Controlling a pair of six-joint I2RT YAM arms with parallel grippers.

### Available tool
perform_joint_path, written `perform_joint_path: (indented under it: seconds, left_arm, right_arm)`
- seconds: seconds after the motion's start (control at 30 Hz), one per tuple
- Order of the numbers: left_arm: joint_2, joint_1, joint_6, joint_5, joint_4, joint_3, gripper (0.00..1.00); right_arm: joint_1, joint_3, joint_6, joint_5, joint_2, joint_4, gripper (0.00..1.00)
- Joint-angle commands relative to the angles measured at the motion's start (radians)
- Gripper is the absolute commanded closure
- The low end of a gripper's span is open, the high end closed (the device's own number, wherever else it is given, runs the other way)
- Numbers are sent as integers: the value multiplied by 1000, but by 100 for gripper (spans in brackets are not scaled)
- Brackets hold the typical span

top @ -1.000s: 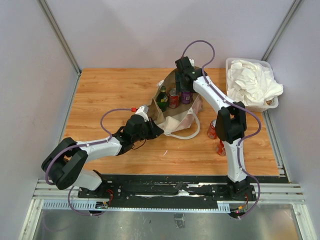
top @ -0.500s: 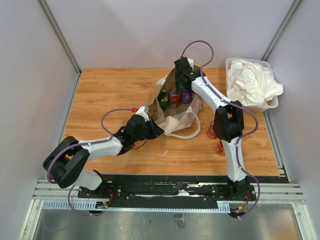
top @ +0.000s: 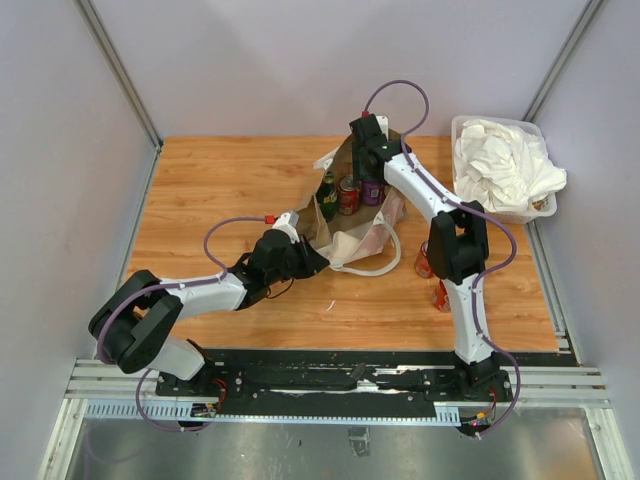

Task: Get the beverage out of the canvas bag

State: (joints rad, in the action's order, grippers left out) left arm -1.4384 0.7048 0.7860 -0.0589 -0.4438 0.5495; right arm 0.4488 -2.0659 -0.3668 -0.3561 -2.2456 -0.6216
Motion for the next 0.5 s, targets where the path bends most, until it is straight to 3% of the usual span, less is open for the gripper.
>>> perform_joint_path:
  seconds: [0.0, 0.03, 0.07, 0.47]
  left_arm:
    - [-31, 10, -33, -12, 113, -16, 93]
    - [-31, 10, -34, -13, 113, -16, 93]
    - [-31, 10, -34, -13, 113, -15, 93]
    - [-21, 10, -32, -23, 116, 2, 92]
  right_arm:
    - [-48, 90, 1, 31, -98, -78, 90]
    - [-48, 97, -1, 36, -94, -86, 98]
    - [-47, 105, -1, 37, -84, -90, 99]
    - [-18, 222, 72, -3, 124, -36, 99]
